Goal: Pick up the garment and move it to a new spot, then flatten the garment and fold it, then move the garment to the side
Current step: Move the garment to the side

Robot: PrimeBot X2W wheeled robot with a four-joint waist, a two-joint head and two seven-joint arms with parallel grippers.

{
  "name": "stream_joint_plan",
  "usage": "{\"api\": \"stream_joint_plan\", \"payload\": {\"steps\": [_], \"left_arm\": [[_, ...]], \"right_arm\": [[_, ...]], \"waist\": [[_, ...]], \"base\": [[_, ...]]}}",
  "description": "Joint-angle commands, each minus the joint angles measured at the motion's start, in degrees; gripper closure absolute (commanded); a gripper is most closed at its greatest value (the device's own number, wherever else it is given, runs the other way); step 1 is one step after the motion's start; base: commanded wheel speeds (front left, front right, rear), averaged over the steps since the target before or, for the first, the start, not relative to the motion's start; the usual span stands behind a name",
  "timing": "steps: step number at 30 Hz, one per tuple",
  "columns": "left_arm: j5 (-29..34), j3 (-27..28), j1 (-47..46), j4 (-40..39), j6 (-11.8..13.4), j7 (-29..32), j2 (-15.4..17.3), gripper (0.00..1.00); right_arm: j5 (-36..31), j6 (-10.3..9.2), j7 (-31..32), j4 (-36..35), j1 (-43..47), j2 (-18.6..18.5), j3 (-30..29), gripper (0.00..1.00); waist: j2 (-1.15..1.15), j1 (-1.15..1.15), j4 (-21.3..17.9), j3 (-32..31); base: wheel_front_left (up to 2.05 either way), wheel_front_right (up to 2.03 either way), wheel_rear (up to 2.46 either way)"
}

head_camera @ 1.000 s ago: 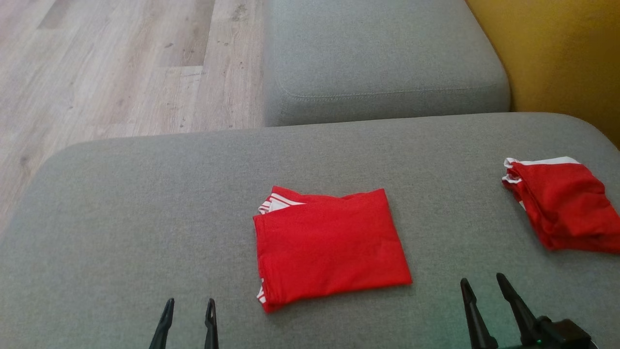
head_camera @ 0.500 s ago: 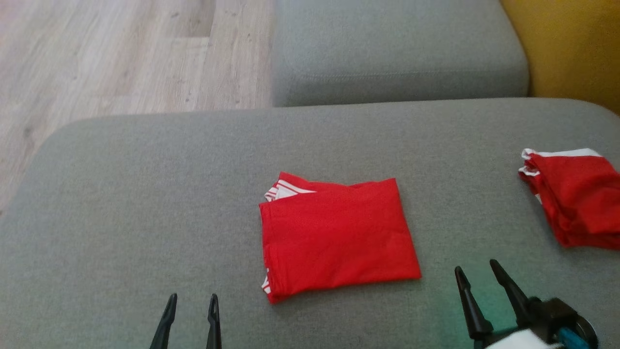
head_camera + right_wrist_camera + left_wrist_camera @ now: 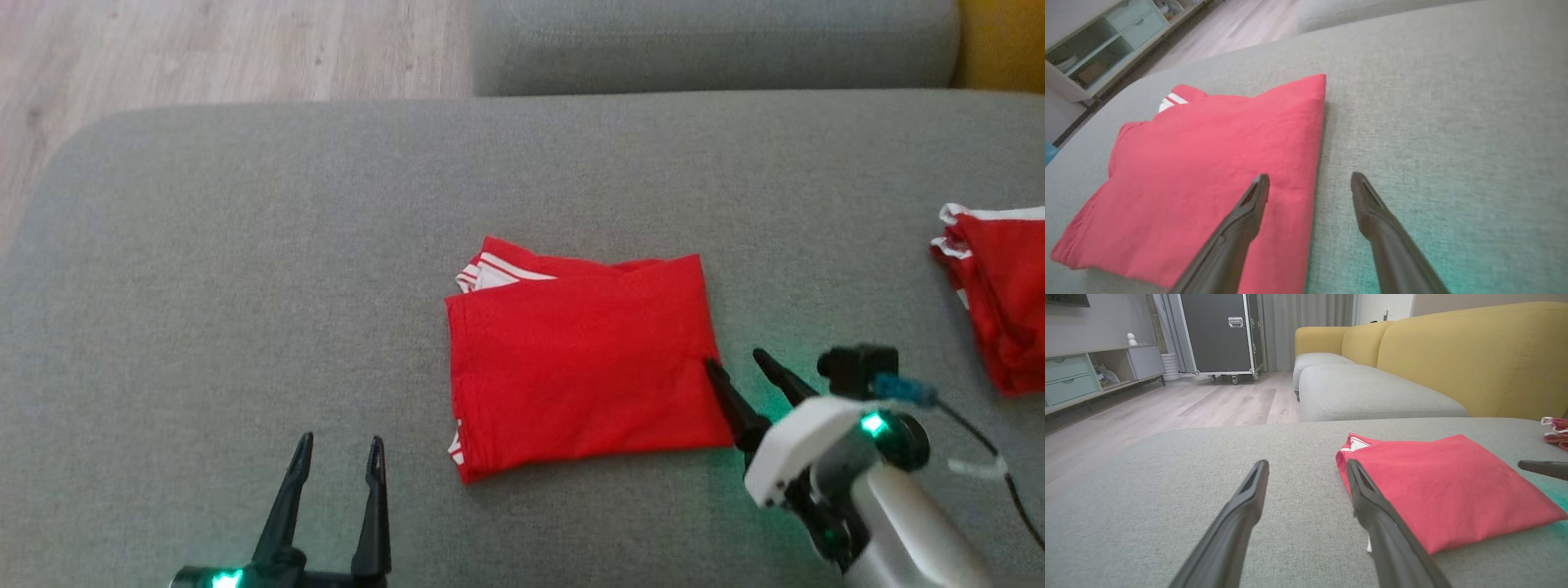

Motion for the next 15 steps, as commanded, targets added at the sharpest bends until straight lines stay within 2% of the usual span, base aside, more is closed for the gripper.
{"api": "stream_joint_plan", "payload": {"steps": [1,6,7,8,9,15], "left_arm": [[0.41,1.04,-2.36,-1.55,-0.07,-0.55,-0.51,0.0],[-0.07,-0.13,-4.15,-1.05,0.35,-0.55,-0.51,0.0],[-0.02,-0.26,-4.42,-1.03,0.46,-0.55,-0.51,0.0],[0.0,-0.35,-4.66,-1.04,0.58,-0.55,-0.51,0.0],[-0.01,-0.38,-4.89,-1.08,0.75,-0.55,-0.52,0.0],[0.29,-0.39,-5.96,-1.7,1.95,-0.55,-0.52,0.0]], "right_arm": [[1.16,-0.04,1.14,-0.8,-2.28,-0.95,1.49,0.0],[8.15,-0.04,6.74,4.52,-8.06,0.65,2.05,0.01],[9.46,-0.04,7.53,5.13,-8.67,1.15,2.24,0.17],[10.78,-0.04,8.35,5.5,-9.16,1.56,2.61,0.61],[12.03,-0.04,9.02,5.62,-9.62,1.8,3.12,1.0],[16.73,-0.04,7.37,3.84,-11.64,0.65,5.1,1.0]], "waist": [[0.0,-0.02,0.2,0.85],[0.0,-0.02,0.56,2.43],[0.0,-0.02,0.55,2.72],[0.0,-0.02,0.5,3.0],[0.0,-0.02,0.38,3.29],[0.0,-0.02,-1.17,4.34]], "base": [[0.0,0.0,0.0],[0.0,0.0,0.0],[0.0,0.0,0.0],[0.0,0.0,0.0],[0.0,0.0,0.0],[0.0,0.0,0.0]]}}
